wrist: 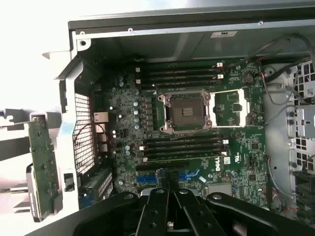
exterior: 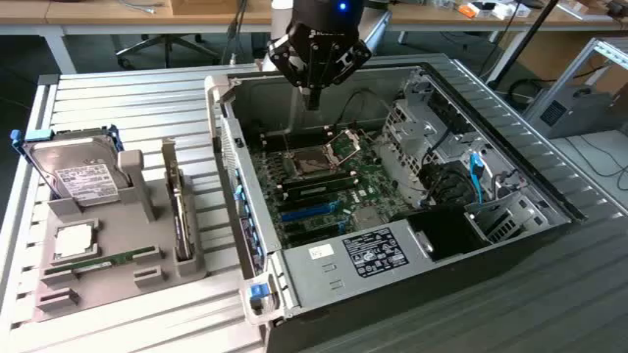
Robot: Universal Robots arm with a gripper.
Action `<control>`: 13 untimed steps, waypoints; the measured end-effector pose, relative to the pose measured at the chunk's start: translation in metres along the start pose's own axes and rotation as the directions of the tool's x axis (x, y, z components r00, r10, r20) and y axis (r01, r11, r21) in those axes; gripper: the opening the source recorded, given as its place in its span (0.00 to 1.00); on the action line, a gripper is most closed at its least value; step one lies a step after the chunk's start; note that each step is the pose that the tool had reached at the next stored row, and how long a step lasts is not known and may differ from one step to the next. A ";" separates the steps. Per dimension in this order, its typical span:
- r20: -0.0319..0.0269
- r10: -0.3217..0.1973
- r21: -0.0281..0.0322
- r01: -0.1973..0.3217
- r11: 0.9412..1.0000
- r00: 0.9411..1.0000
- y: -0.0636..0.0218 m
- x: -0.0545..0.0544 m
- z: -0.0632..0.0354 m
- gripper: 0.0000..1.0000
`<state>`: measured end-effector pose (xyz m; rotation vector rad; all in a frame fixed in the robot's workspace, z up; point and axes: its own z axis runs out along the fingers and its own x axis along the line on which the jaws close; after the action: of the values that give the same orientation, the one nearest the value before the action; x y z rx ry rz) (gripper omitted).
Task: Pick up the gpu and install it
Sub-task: 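Reach for the gpu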
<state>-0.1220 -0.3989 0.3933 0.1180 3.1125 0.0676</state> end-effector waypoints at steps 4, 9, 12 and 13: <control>0.000 0.000 0.000 0.000 1.000 1.000 0.0000 0.000 0.0000 0.11; 0.000 0.000 0.000 0.000 1.000 1.000 0.0000 0.000 0.0000 0.11; 0.000 0.000 0.000 0.000 1.000 1.000 0.0000 0.000 0.0000 0.11; 0.000 0.000 0.000 0.000 1.000 1.000 0.0000 0.000 0.0000 0.11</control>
<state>-0.1220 -0.3989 0.3933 0.1179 3.1125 0.0677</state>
